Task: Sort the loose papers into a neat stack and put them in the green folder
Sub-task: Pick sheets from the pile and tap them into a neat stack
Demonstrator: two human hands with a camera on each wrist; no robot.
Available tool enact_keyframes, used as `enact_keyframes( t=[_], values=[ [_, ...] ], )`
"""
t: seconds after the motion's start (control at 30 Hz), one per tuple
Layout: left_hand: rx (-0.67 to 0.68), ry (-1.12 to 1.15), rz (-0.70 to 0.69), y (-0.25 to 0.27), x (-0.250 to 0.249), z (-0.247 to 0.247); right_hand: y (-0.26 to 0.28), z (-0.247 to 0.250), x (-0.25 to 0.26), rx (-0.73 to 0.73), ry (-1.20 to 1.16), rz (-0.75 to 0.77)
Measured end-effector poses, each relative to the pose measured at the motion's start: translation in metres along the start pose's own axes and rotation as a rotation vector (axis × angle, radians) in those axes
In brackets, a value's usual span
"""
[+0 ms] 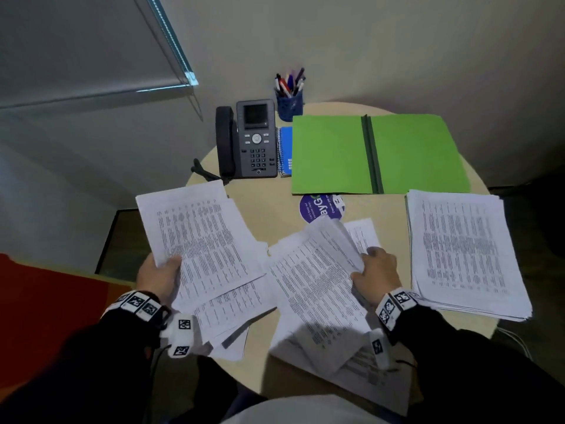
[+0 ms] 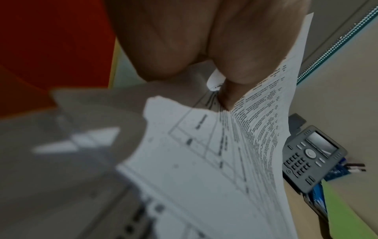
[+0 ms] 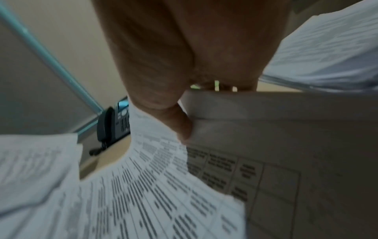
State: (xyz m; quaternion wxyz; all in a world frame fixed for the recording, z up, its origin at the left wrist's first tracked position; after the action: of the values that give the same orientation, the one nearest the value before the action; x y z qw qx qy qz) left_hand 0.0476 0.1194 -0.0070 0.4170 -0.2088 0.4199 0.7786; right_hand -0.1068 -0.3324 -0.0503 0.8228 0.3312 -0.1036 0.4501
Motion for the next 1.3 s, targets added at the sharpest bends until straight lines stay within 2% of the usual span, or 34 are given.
enact_keyframes(
  t=[0.17,0.3,0.43,0.67,0.9,1.07,1.3],
  values=[
    [0.002,0.079,0.002,-0.012,0.014,0.012,-0.001,-0.020,0.002,0.005,0.230,-0.024],
    [-0.001,0.163,0.004,0.001,0.007,0.017,0.007,-0.023,0.004,-0.055,0.245,-0.002],
    [0.004,0.212,-0.057,0.003,0.000,0.022,0.015,-0.026,0.007,-0.138,0.217,0.021],
    [0.083,0.298,-0.101,0.009,-0.017,0.019,0.018,-0.026,0.007,-0.178,0.026,-0.022],
    [0.224,0.220,-0.038,0.026,0.003,-0.020,0.009,-0.002,0.017,-0.156,-0.148,-0.260],
    [0.273,0.108,-0.031,0.037,0.022,-0.045,0.007,0.015,0.012,-0.083,-0.227,-0.317],
    [0.315,-0.096,-0.037,0.051,0.035,-0.072,0.007,0.023,-0.001,-0.148,-0.368,-0.358]
  ],
)
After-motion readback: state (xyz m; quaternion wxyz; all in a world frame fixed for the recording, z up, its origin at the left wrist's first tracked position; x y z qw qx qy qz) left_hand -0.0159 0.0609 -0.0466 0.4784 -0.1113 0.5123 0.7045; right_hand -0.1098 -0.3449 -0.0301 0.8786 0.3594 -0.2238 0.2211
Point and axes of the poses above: each hand's wrist, its own y-axis away from the middle knuckle, its own z-axis out of the back of the hand, x = y × z, the point moved 1 cm from there along -y, towards the middle knuckle, and after that the axes turned 9 degrees about -y, right-handed, at the moved point
